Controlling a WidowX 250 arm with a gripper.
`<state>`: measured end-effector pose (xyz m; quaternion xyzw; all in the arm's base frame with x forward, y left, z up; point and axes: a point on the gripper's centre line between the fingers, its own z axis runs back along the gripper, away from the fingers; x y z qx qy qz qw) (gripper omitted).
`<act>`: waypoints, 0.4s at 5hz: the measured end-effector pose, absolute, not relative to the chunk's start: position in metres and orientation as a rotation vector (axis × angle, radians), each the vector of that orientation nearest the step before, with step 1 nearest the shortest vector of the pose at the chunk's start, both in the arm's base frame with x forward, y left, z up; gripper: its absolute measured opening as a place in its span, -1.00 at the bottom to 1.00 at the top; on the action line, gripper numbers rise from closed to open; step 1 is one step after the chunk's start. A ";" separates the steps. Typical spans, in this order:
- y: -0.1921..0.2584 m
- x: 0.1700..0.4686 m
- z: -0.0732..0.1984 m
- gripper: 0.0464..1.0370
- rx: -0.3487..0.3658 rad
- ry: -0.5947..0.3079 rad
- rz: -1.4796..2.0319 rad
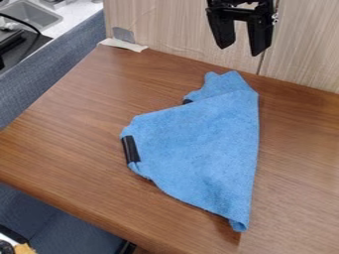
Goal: Fold the cloth from left to right
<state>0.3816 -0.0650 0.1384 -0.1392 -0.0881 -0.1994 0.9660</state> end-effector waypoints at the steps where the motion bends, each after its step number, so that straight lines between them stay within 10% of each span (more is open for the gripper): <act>1: -0.065 0.380 0.122 0.93 -0.286 -0.137 -0.384; 2: -0.047 0.370 0.107 0.93 -0.265 -0.114 -0.305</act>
